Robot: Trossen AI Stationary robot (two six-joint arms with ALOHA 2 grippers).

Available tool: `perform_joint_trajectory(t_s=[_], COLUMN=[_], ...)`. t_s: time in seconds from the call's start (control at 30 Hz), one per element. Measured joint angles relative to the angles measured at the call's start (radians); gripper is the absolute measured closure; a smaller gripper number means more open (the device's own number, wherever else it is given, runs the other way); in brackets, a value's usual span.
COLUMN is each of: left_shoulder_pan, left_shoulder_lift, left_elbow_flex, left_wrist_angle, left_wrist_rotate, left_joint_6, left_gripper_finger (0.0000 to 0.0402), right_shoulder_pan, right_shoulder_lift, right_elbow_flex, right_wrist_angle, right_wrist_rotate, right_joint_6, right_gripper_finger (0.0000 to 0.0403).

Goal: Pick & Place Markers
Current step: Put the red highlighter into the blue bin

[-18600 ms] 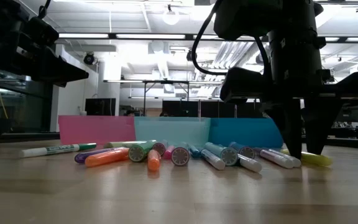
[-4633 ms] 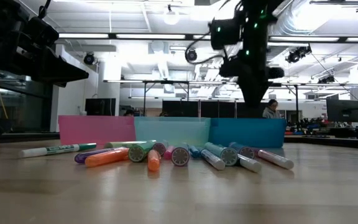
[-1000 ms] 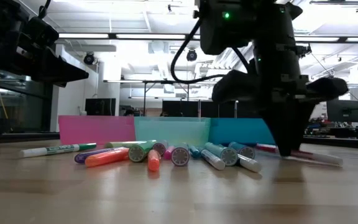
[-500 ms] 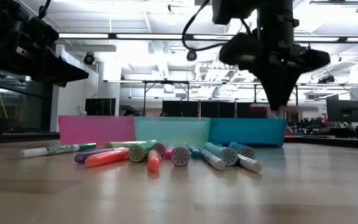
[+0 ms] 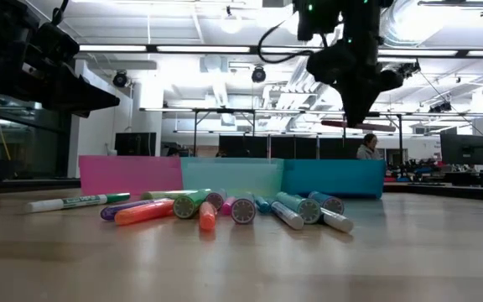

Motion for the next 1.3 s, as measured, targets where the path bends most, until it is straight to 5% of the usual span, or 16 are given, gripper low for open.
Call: perform_joint_trajectory(t_s=[0.37, 0.8, 1.3], left_shoulder_pan=[0.000, 0.000, 0.000], left_shoulder_lift=[0.000, 0.000, 0.000], left_elbow_flex=[0.000, 0.000, 0.000], left_wrist_angle=[0.000, 0.000, 0.000], left_wrist_rotate=[0.000, 0.000, 0.000], left_joint_6=[0.000, 0.000, 0.000], left_gripper_finger=[0.0340, 0.0340, 0.0340], right_shoulder_pan=[-0.185, -0.275, -0.234], right_shoulder_lift=[0.000, 0.108, 0.236], right_elbow_flex=[0.001, 0.002, 0.002], right_wrist_angle=[0.110, 0.213, 0.257], right_wrist_rotate=[-0.006, 0.002, -0.008], right_joint_6=[-0.524, -1.121, -1.260], right_gripper_finger=[0.0384, 0.0386, 0.0382])
